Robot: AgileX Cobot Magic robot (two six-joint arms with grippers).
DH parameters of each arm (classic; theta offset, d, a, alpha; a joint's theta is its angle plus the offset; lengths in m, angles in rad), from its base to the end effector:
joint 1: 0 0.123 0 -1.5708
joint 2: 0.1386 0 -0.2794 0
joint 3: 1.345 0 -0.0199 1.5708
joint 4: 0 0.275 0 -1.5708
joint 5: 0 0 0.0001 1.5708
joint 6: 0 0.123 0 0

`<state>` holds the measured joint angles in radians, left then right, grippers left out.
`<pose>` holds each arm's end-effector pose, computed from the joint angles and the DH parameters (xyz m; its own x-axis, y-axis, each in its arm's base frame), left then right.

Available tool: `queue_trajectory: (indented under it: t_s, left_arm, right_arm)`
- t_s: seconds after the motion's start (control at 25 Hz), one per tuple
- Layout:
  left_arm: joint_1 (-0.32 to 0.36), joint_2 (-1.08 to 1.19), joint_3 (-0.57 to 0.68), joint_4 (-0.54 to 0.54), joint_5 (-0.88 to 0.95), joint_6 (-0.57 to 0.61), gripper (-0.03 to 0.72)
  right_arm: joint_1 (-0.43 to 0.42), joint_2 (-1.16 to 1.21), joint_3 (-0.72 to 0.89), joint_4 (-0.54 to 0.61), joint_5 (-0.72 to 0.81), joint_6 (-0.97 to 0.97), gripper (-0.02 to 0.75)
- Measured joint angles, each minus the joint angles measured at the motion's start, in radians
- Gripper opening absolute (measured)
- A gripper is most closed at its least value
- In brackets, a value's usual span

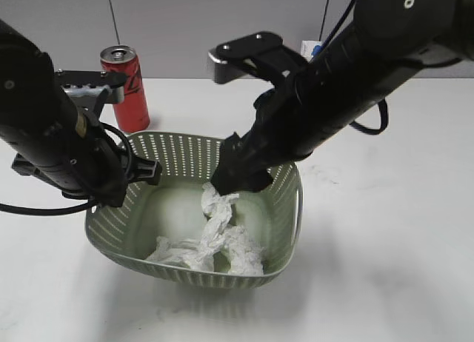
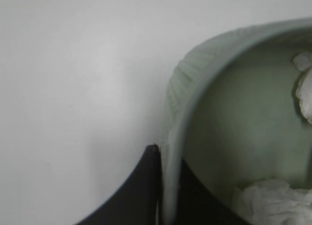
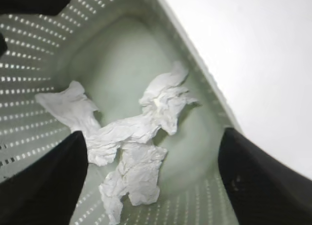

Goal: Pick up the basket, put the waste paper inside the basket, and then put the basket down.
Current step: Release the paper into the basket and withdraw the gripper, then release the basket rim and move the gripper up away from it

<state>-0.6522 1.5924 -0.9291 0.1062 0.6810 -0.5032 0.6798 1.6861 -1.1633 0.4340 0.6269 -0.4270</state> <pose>0.2626 -0.1902 0.1490 -0.9300 0.1976 -0.3100 0.2294 0.9709 -0.0692 0.2846 0.2691 0.1940 -0.6117 -0.5791 -0.5389 -0.7534 0.6343 0.1736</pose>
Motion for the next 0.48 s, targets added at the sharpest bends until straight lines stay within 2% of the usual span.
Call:
queue_trajectory:
  t_s: [0.12, 0.24, 0.36, 0.48]
  left_arm:
    - [0.016, 0.002, 0.0, -0.044, -0.003, 0.003, -0.001]
    - [0.052, 0.036, -0.033, -0.106, -0.001, 0.036, -0.001]
    - [0.082, 0.115, -0.121, -0.113, 0.034, 0.074, -0.001]
    - [0.101, 0.215, -0.259, -0.117, 0.075, 0.104, -0.001]
  right_arm:
    - [-0.044, -0.034, -0.049, -0.185, 0.016, 0.159, 0.639]
    - [-0.143, -0.048, -0.093, -0.331, 0.081, 0.249, 0.632]
    - [-0.273, -0.059, -0.11, -0.377, 0.133, 0.272, 0.615]
    - [-0.396, -0.079, -0.11, -0.388, 0.167, 0.278, 0.588]
